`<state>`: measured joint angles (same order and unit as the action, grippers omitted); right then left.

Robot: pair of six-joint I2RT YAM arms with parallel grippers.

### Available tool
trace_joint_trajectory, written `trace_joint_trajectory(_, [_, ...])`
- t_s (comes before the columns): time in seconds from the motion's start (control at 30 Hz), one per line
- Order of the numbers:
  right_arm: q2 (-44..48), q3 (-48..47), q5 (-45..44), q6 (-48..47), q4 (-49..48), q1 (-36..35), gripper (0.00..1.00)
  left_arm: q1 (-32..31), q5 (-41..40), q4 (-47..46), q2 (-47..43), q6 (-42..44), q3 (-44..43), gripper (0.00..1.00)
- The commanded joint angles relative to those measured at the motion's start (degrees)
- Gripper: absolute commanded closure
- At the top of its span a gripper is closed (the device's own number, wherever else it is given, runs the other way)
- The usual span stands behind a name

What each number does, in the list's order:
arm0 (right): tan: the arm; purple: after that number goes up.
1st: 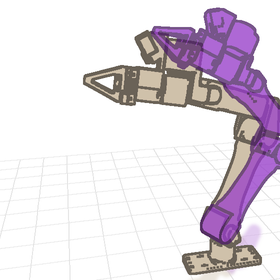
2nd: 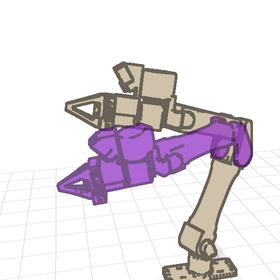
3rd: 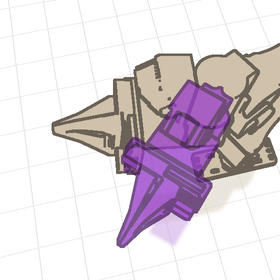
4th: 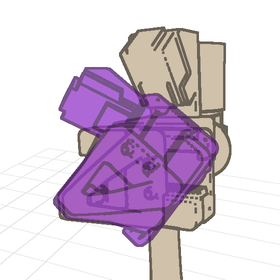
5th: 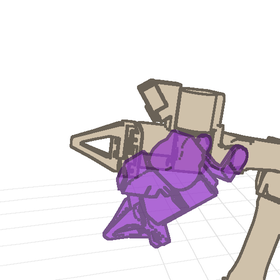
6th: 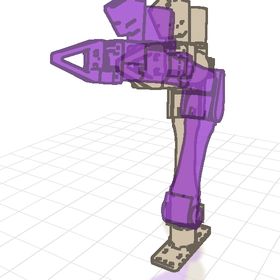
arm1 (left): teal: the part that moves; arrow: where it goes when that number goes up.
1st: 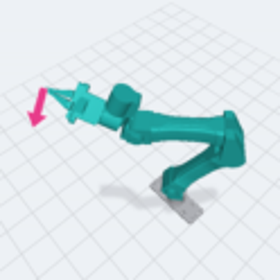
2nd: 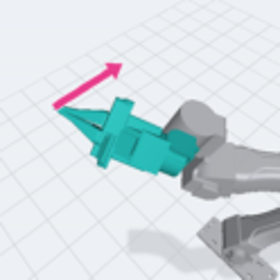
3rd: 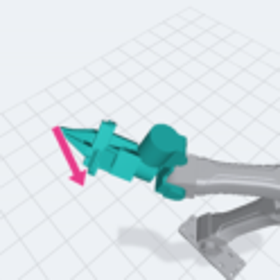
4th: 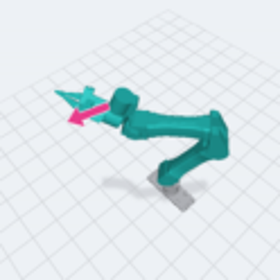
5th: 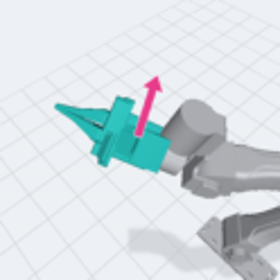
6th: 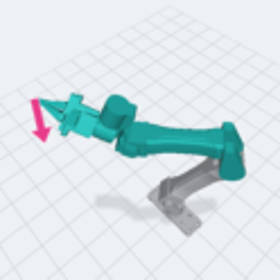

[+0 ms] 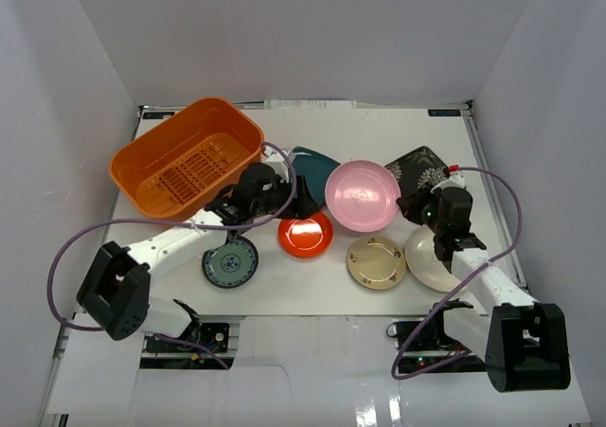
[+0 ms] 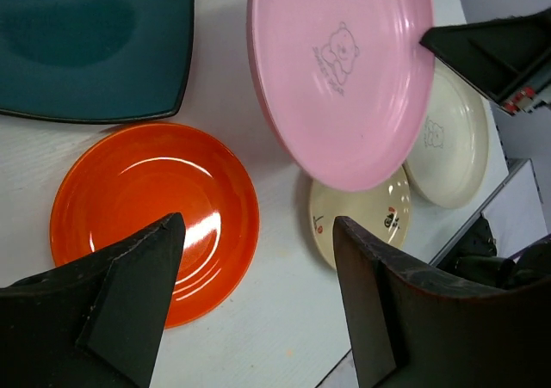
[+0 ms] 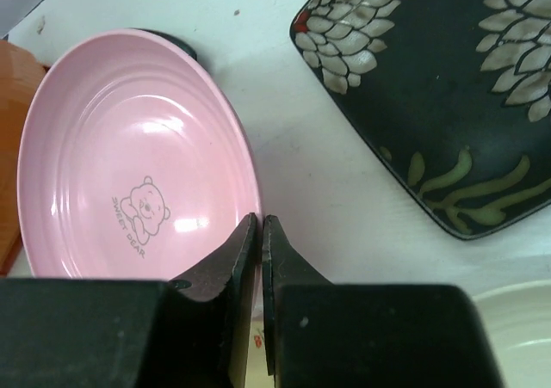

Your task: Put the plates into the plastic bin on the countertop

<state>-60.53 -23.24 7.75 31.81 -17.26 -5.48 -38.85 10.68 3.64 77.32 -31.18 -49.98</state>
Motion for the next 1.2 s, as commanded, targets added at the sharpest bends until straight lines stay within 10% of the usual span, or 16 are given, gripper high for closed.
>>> trace_joint_trajectory(0.0, [4.6,1.7,3.8,1.1,1.2,-0.1,0.92,-1.1,-0.9,-3.2,2.2,-1.2,-3.5,0.20])
trace_joint_trajectory(0.3, [13.7,4.1,8.9,1.2,5.9,-0.6,0.92,-2.1,-0.9,-7.0,10.2,-2.0,-5.8,0.34])
trace_joint_trajectory(0.57, [16.1,4.4,10.4,1.3,7.7,-0.9,0.92,-2.7,-2.0,-6.7,10.2,-0.5,-6.9,1.00])
trace_joint_trajectory(0.8, [21.7,1.0,10.2,-2.5,16.3,-0.9,0.28,-2.4,-9.8,3.6,3.5,3.5,-15.4,1.00])
trace_joint_trajectory(1.0, [30.4,1.8,10.3,-4.6,25.3,-0.9,0.23,7.4,-15.9,13.8,-1.3,4.5,-26.8,1.00])
trace_joint_trajectory(1.17, [35.5,4.0,10.1,-6.2,30.9,-0.9,0.24,28.3,-13.8,19.0,-3.4,-0.2,-26.8,1.00])
